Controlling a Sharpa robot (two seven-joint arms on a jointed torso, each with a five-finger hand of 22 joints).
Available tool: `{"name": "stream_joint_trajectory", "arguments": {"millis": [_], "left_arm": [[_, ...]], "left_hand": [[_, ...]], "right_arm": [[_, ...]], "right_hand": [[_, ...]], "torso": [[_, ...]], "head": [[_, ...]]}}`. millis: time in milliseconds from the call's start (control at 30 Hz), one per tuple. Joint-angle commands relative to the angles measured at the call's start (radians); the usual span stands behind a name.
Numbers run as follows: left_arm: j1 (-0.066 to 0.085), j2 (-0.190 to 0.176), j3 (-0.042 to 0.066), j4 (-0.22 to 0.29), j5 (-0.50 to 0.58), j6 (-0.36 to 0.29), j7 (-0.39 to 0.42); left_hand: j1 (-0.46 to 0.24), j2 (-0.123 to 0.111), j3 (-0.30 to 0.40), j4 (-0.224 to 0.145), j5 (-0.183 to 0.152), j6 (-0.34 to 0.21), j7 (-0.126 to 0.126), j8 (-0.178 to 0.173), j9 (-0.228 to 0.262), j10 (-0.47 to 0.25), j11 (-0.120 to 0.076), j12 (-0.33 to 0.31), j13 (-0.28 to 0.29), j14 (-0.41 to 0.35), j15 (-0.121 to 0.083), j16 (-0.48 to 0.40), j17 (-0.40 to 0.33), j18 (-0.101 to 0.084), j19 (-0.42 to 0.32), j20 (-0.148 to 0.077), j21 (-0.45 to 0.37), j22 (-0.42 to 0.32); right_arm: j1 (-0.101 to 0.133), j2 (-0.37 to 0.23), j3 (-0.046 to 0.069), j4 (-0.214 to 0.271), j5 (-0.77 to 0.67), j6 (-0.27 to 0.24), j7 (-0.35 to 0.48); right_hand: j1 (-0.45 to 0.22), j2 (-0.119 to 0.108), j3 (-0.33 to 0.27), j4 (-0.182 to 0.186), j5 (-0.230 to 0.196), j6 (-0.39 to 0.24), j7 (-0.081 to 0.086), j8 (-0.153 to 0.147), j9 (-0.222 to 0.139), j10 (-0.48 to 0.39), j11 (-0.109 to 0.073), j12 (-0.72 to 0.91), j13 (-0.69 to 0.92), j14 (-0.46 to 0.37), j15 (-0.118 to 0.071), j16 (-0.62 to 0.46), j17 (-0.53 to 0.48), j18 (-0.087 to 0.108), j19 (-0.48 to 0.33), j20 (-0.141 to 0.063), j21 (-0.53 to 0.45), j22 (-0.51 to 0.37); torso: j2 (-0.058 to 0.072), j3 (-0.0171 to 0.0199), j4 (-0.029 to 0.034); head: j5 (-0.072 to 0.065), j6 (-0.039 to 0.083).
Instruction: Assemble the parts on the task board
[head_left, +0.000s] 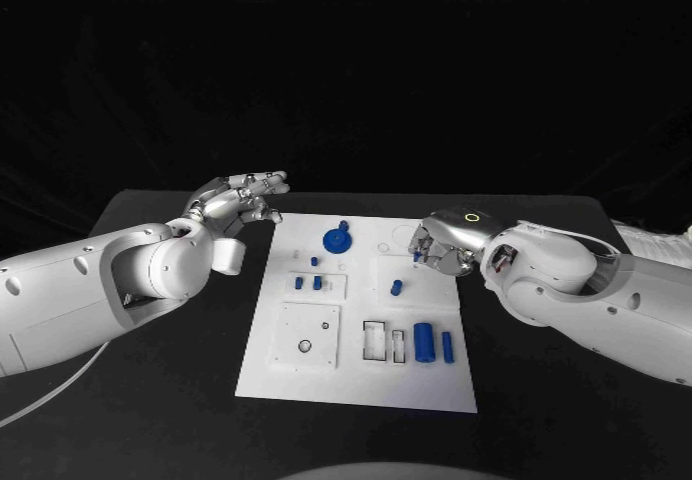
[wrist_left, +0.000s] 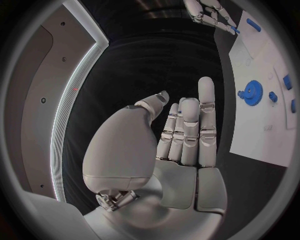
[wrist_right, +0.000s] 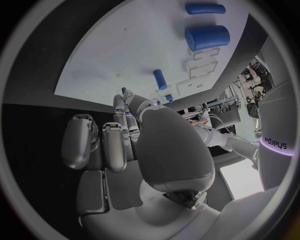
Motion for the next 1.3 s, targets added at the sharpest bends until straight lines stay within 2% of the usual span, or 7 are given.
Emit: {"name": "stream_joint_trajectory", "arguments": {"millis": [33, 200, 467, 567, 767, 1000, 1300], "left_arm": [[0.000, 0.000, 0.001, 0.000, 0.004, 0.001, 0.004], [0.000, 0.003, 0.001, -0.001, 0.004, 0.003, 0.005], [0.000, 0.009, 0.001, -0.001, 0.004, 0.008, 0.005], [0.000, 0.010, 0.001, 0.001, 0.004, 0.009, 0.005], [0.000, 0.014, 0.001, 0.004, 0.004, 0.011, 0.005], [0.000, 0.019, 0.001, 0.008, 0.004, 0.013, 0.003], [0.000, 0.022, 0.001, 0.008, 0.004, 0.015, 0.002]], "left_hand": [[-0.009, -0.002, -0.005, 0.000, 0.003, -0.005, 0.003, -0.002, -0.001, -0.008, -0.001, 0.004, 0.000, -0.006, -0.001, -0.007, -0.001, 0.017, -0.001, 0.001, -0.007, -0.001], [-0.010, -0.002, -0.007, 0.000, 0.004, -0.008, 0.005, -0.003, -0.001, -0.012, 0.000, 0.006, -0.001, -0.007, 0.000, -0.007, -0.004, 0.017, -0.001, 0.002, -0.008, -0.002], [-0.010, -0.002, -0.008, -0.001, 0.004, -0.009, 0.005, -0.003, -0.001, -0.014, 0.001, 0.007, -0.001, -0.008, 0.000, -0.007, -0.005, 0.017, -0.001, 0.003, -0.008, -0.002], [-0.010, -0.002, -0.008, -0.001, 0.004, -0.009, 0.005, -0.003, -0.001, -0.014, 0.001, 0.007, -0.001, -0.008, 0.000, -0.007, -0.005, 0.017, -0.001, 0.003, -0.008, -0.002], [-0.010, -0.002, -0.008, -0.001, 0.004, -0.009, 0.005, -0.003, -0.001, -0.014, 0.001, 0.007, -0.001, -0.008, 0.000, -0.007, -0.005, 0.017, -0.001, 0.003, -0.008, -0.002], [-0.011, -0.001, -0.009, 0.000, 0.004, -0.010, 0.006, -0.002, -0.001, -0.016, 0.001, 0.008, -0.001, -0.009, 0.001, -0.007, -0.006, 0.017, -0.001, 0.003, -0.009, -0.003], [-0.011, -0.001, -0.009, 0.000, 0.004, -0.010, 0.006, -0.002, -0.001, -0.016, 0.001, 0.008, -0.001, -0.009, 0.001, -0.007, -0.006, 0.017, -0.001, 0.003, -0.009, -0.003]], "right_arm": [[0.002, -0.004, 0.006, 0.033, 0.003, -0.026, -0.009], [0.003, 0.007, 0.019, 0.096, 0.003, -0.038, -0.006], [-0.002, 0.076, 0.023, 0.137, 0.004, -0.032, 0.009], [-0.017, 0.110, 0.018, 0.128, 0.007, -0.025, 0.018], [-0.059, 0.170, 0.005, 0.088, 0.008, -0.014, 0.034], [-0.106, 0.224, -0.010, 0.044, 0.015, 0.000, 0.052], [-0.124, 0.253, -0.021, 0.022, 0.024, 0.019, 0.063]], "right_hand": [[-0.009, 0.003, 0.007, 0.000, -0.005, 0.005, -0.001, 0.007, 0.001, 0.006, 0.002, -0.005, 0.000, 0.067, -0.005, 0.003, 0.063, 0.004, 0.001, -0.003, 0.004, 0.001], [-0.011, 0.001, 0.009, -0.001, -0.004, 0.005, -0.001, 0.007, 0.001, 0.006, 0.002, -0.006, -0.001, 0.067, -0.006, 0.004, 0.064, 0.004, 0.001, -0.003, 0.005, 0.001], [-0.012, 0.001, 0.013, -0.003, -0.003, 0.005, 0.000, 0.006, 0.001, 0.007, 0.003, -0.007, -0.001, 0.068, -0.006, 0.005, 0.064, 0.004, 0.001, -0.004, 0.004, 0.000], [-0.013, 0.001, 0.015, -0.004, -0.003, 0.005, 0.000, 0.006, 0.001, 0.007, 0.003, -0.008, -0.002, 0.068, -0.006, 0.005, 0.064, 0.004, 0.001, -0.004, 0.004, 0.001], [-0.014, 0.000, 0.019, -0.006, -0.001, 0.004, 0.001, 0.004, 0.001, 0.006, 0.003, -0.009, -0.002, 0.067, -0.005, 0.004, 0.062, 0.005, 0.000, -0.004, 0.003, -0.002], [-0.015, 0.000, 0.022, -0.009, 0.000, 0.003, 0.002, 0.003, 0.001, 0.006, 0.004, -0.011, -0.003, 0.067, -0.005, 0.004, 0.062, 0.005, -0.001, -0.004, 0.002, -0.004], [-0.016, -0.001, 0.024, -0.011, 0.001, 0.002, 0.002, 0.003, 0.001, 0.006, 0.004, -0.011, -0.003, 0.067, -0.005, 0.004, 0.062, 0.006, -0.001, -0.003, 0.001, -0.005]], "torso": [[0.000, 0.0001, -0.0005], [0.000, -0.0001, 0.0026], [0.001, -0.0020, 0.0030], [0.001, -0.0015, 0.0001], [0.002, -0.0007, 0.0006], [0.002, -0.0013, 0.0003], [0.000, -0.0013, -0.0005]], "head": [[0.005, 0.001], [0.016, 0.000], [0.057, -0.007], [0.083, -0.016], [0.111, -0.027], [0.135, -0.043], [0.144, -0.054]]}}
